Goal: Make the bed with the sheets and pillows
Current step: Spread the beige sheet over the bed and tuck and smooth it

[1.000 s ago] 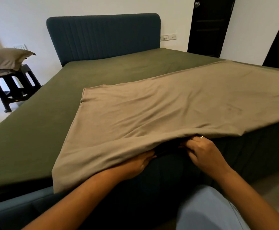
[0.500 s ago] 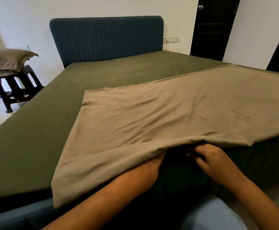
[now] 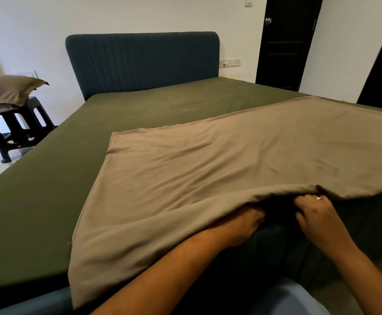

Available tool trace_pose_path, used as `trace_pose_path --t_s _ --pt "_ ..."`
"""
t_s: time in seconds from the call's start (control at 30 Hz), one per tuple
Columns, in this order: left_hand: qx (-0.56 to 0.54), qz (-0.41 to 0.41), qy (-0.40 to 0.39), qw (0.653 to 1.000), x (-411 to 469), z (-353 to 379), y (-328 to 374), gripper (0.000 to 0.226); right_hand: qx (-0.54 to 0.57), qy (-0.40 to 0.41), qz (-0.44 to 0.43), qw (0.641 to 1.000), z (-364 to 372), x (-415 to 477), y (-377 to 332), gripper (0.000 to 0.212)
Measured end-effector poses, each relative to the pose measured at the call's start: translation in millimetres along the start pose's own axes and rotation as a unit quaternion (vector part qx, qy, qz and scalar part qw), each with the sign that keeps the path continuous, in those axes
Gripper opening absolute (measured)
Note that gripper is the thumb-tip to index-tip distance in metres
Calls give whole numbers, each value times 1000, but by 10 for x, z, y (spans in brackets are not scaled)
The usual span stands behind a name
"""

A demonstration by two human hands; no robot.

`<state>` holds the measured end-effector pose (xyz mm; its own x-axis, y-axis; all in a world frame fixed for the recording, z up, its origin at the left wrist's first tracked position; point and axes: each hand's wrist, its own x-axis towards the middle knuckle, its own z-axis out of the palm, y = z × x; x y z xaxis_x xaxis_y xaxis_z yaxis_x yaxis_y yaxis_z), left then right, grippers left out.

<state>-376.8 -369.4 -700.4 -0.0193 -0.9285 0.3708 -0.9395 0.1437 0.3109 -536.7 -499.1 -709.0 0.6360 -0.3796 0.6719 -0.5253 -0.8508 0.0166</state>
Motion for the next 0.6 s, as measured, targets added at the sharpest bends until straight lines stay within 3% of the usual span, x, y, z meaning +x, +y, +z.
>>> trace_pose_path --t_s 0.17,0.27,0.53,0.6 --pt "-42 4 -44 998 -138 -61 179 26 79 39 -11 996 -150 -179 -15 28" --pt "-48 -1 -45 998 -145 -87 223 26 88 7 -4 996 -212 -175 -22 28" --pt "71 -15 -73 995 -212 -131 300 11 83 -11 12 996 -123 -184 31 27" --pt "198 -33 -68 977 -254 -101 368 49 65 -34 17 997 -144 -141 14 27"
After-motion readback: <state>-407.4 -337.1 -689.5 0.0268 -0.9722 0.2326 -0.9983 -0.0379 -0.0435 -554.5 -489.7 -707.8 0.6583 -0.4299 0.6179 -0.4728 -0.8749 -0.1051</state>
